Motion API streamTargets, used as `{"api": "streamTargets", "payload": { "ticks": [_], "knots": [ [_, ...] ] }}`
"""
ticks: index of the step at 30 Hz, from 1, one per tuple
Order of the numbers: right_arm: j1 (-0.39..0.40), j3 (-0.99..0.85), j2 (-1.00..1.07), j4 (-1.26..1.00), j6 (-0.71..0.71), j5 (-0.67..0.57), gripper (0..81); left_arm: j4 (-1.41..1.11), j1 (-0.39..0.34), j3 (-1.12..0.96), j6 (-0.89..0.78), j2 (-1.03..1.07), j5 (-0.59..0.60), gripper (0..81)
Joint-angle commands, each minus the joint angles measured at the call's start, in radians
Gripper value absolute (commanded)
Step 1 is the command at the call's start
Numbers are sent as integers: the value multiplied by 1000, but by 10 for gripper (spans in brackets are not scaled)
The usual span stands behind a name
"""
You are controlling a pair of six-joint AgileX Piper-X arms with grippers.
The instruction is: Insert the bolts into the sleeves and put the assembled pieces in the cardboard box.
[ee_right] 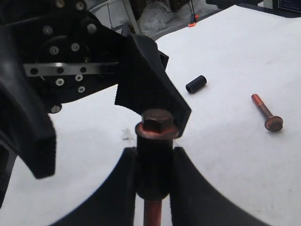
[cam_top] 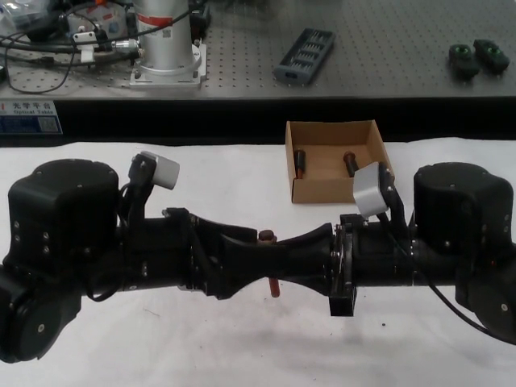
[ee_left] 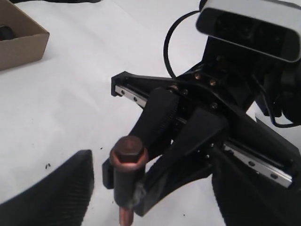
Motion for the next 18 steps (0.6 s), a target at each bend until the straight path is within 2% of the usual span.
{"api": "streamTargets", "payload": {
  "ticks": [1, 3, 5, 9, 13, 18],
  "knots": [
    [-6, -12, -6, -16, -2, -5, 53, -44, -6, -21, -13, -35, -20, 484],
    [-10, -12, -6, -16, 5, 32, 53, -41, 10, -22, -13, -60, -72, 482],
    [-25, -25, -6, -7, 65, 131, 53, 1, 43, -22, -9, -92, -127, 482],
    [-76, -105, 3, 38, 123, 311, 53, 187, 143, -22, 81, -184, -227, 482],
    [-118, -293, 64, 175, 123, 391, 53, 371, 223, -22, 223, -290, -332, 482],
    [-156, -581, 213, 412, 85, 518, 53, 489, 249, -22, 243, -401, -372, 482]
  ]
}}
